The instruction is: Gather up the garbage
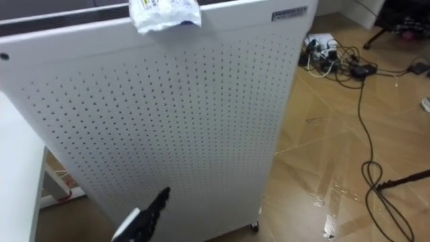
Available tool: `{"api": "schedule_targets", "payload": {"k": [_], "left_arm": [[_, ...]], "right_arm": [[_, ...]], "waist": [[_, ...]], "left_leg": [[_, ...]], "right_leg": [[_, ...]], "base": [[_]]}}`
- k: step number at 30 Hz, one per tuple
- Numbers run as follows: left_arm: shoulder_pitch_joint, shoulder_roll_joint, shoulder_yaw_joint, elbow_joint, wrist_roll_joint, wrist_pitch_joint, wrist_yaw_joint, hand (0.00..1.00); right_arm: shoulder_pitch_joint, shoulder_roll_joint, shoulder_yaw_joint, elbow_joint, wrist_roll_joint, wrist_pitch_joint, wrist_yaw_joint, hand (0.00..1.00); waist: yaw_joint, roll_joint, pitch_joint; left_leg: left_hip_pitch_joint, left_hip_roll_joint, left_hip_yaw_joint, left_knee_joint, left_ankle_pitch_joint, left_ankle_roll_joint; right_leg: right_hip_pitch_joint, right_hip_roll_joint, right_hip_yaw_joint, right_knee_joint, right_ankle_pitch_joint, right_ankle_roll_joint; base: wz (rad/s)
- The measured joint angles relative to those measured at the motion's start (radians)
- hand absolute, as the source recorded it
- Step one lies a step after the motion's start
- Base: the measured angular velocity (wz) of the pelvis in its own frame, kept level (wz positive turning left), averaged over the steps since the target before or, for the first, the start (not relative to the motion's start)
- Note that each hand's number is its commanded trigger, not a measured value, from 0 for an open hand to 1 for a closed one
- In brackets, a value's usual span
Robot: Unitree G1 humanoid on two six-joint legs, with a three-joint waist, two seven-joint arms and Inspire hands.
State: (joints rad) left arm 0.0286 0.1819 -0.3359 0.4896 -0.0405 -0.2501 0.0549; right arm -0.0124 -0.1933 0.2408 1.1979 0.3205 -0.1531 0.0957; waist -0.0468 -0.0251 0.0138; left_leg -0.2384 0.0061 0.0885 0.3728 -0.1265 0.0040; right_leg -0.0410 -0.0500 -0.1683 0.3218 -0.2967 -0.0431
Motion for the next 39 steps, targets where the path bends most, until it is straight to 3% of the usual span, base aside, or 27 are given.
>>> {"api": "schedule_targets", "payload": {"k": [5, 8, 12, 15, 17, 20, 26, 28, 36, 39], "left_arm": [[0.009, 0.003, 0.051, -0.097, 0.173, -0.014, 0.13, 0.0], [0.018, 0.008, 0.069, -0.138, 0.217, -0.015, 0.191, 0.0], [0.026, 0.012, 0.105, -0.194, 0.273, -0.033, 0.272, 0.0], [0.027, 0.028, 0.108, -0.311, 0.335, -0.039, 0.34, 0.0], [0.027, 0.03, 0.113, -0.365, 0.385, -0.069, 0.392, 0.0], [0.027, 0.032, 0.135, -0.432, 0.441, -0.079, 0.435, 0.0], [0.023, 0.037, 0.161, -0.564, 0.495, -0.129, 0.55, 0.0], [0.021, 0.037, 0.161, -0.576, 0.505, -0.129, 0.569, 0.0], [-0.002, 0.038, 0.161, -0.638, 0.505, -0.131, 0.609, 0.0], [-0.015, 0.038, 0.161, -0.642, 0.505, -0.133, 0.623, 0.0]], "right_arm": [[0.001, -0.001, -0.017, -0.003, -0.049, -0.001, -0.02, 1.0], [0.002, -0.001, -0.029, -0.002, -0.052, -0.001, -0.028, 1.0], [0.002, -0.002, -0.037, 0.005, -0.073, -0.002, -0.03, 1.0], [0.002, -0.002, -0.038, 0.005, -0.081, -0.001, -0.034, 1.0], [0.001, -0.002, -0.038, 0.005, -0.089, -0.001, -0.042, 1.0], [0.003, 0.002, -0.038, 0.008, -0.095, -0.001, -0.043, 1.0], [0.016, 0.001, -0.039, 0.004, -0.095, 0.001, -0.052, 1.0], [0.019, 0.001, -0.039, 0.004, -0.094, 0.001, -0.06, 1.0], [0.037, -0.002, -0.035, 0.004, -0.091, 0.001, -0.069, 1.0], [0.04, -0.002, -0.035, 0.004, -0.091, 0.002, -0.07, 1.0]], "waist": [[0.002, 0.01, -0.0013], [0.006, 0.014, -0.0007], [0.012, 0.013, -0.0005], [0.026, 0.012, -0.0002], [0.032, 0.011, -0.0003], [0.028, 0.001, 0.0001], [0.027, -0.017, -0.0055], [0.027, -0.017, -0.0055], [0.024, -0.001, -0.0098], [0.024, 0.009, -0.0076]], "left_leg": [[0.005, -0.003, -0.012, -0.002, 0.0, 0.0], [0.019, -0.004, -0.013, -0.013, 0.0, 0.0], [0.046, -0.008, -0.019, -0.038, 0.0, 0.0], [0.047, -0.011, -0.026, -0.038, 0.0, 0.0], [0.058, -0.018, -0.038, -0.053, 0.0, -0.001], [0.066, -0.02, -0.04, -0.068, 0.001, -0.002], [0.081, -0.025, -0.04, -0.072, 0.001, -0.002], [0.088, -0.026, -0.041, -0.072, 0.001, -0.002], [0.095, -0.027, -0.05, -0.07, 0.001, -0.002], [0.108, -0.028, -0.05, -0.071, 0.001, -0.002]], "right_leg": [[0.019, 0.002, -0.016, -0.018, 0.0, -0.001], [0.034, 0.001, -0.025, -0.025, 0.001, -0.001], [0.057, 0.002, -0.029, -0.044, 0.001, -0.002], [0.06, 0.002, -0.029, -0.047, 0.001, -0.002], [0.067, 0.0, -0.03, -0.051, 0.001, 0.0], [0.078, 0.001, -0.037, -0.067, 0.004, 0.003], [0.104, 0.0, -0.041, -0.085, 0.011, 0.005], [0.112, -0.001, -0.042, -0.085, 0.012, 0.005], [0.133, 0.0, -0.062, -0.099, 0.014, 0.003], [0.145, -0.001, -0.063, -0.1, 0.015, 0.004]], "base": [[0.09], [0.07], [0.03], [0.02], [0.05], [0.07], [0.0], [0.0], [0.05], [0.0]]}}
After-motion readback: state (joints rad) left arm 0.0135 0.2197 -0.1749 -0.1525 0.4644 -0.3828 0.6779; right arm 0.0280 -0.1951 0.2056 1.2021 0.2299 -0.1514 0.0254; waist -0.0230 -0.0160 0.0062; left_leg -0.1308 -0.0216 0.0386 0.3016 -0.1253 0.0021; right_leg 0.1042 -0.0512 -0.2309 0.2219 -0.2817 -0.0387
